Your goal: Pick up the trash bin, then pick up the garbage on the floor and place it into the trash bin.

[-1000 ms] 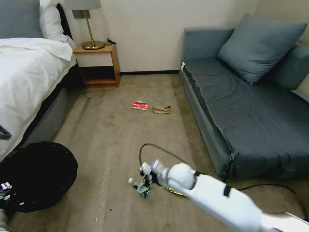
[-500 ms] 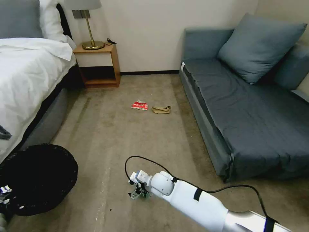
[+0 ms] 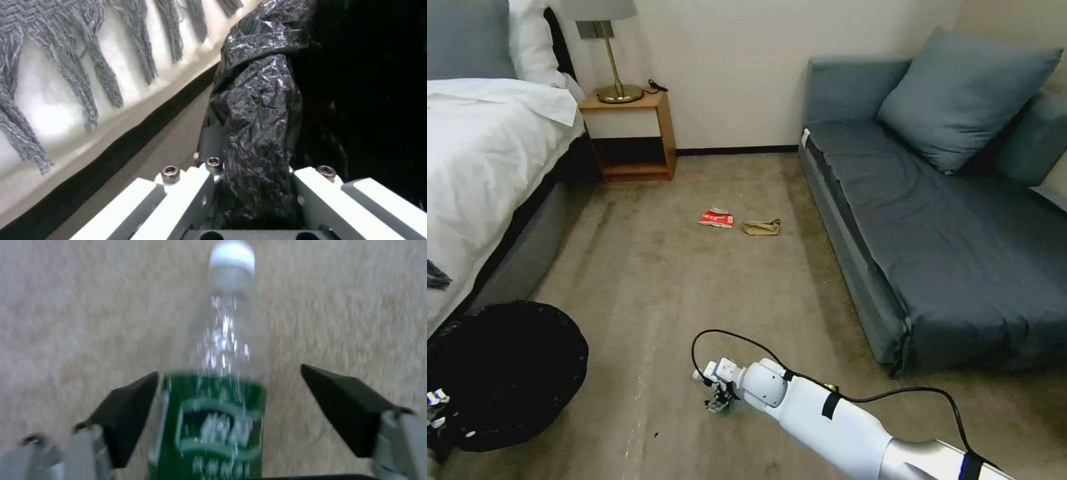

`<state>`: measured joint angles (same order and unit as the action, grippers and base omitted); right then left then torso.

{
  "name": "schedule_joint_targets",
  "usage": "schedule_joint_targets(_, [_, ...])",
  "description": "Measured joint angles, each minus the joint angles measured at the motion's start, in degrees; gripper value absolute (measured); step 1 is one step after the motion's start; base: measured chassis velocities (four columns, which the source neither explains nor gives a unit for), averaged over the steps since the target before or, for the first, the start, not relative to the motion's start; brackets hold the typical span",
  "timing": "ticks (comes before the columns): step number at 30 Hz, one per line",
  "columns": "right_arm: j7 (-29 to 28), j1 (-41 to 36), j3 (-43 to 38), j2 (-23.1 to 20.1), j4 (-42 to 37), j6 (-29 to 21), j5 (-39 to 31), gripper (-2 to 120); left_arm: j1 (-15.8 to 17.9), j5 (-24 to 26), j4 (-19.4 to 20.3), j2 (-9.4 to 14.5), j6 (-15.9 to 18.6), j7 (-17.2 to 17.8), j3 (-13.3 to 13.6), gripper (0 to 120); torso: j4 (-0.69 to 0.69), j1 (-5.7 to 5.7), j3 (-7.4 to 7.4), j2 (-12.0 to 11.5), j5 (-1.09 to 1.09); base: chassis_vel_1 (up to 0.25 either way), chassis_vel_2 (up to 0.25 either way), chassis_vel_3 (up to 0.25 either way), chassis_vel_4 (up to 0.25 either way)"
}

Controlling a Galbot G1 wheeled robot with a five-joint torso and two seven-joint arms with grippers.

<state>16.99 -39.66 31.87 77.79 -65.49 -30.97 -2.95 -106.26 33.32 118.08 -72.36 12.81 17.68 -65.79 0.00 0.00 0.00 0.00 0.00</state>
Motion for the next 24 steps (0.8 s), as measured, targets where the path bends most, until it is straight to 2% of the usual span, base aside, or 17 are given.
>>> schedule_joint_targets(6, [1.26,-0.73,-0.73,-1.27,-0.09,0.53,0.71,60,-0.18,-0.02,0.41,0.13,0.0,0.0,0.02,3,0.0,0.0,0.0,0.0,0.0,0.0,0.0,0.0,0.0])
schedule_joint_targets(7, [1.26,-0.73,-0.73,-1.27,-0.09,0.53,0.71,60,-0.18,-0.02,0.41,0.13,0.0,0.0,0.02,3,0.0,0.0,0.0,0.0,0.0,0.0,0.0,0.0,0.0])
schedule_joint_targets(14, [1.99,-1.32,-1.2,-1.34,-0.72,0.99,1.16,34,-0.37,-0.01,0.8,-0.06,0.01,-0.01,0.05,3,0.0,0.0,0.0,0.0,0.01,0.0,0.0,0.0,0.0])
schedule_joint_targets(20, [2.0,-1.62,-2.76,-1.9,-2.65,1.05,0.58,22,-0.64,-0.04,0.8,-0.29,-0.02,-0.14,0.04,3,0.0,0.0,0.0,0.0,0.0,0.0,0.0,0.0,0.0])
schedule_joint_targets(24, [1.86,-1.74,-4.84,-2.64,-6.02,0.96,-1.33,22,-0.66,-0.22,0.73,-0.48,-0.25,-0.3,0.12,3,0.0,0.0,0.0,0.0,0.01,0.0,0.0,0.0,0.0])
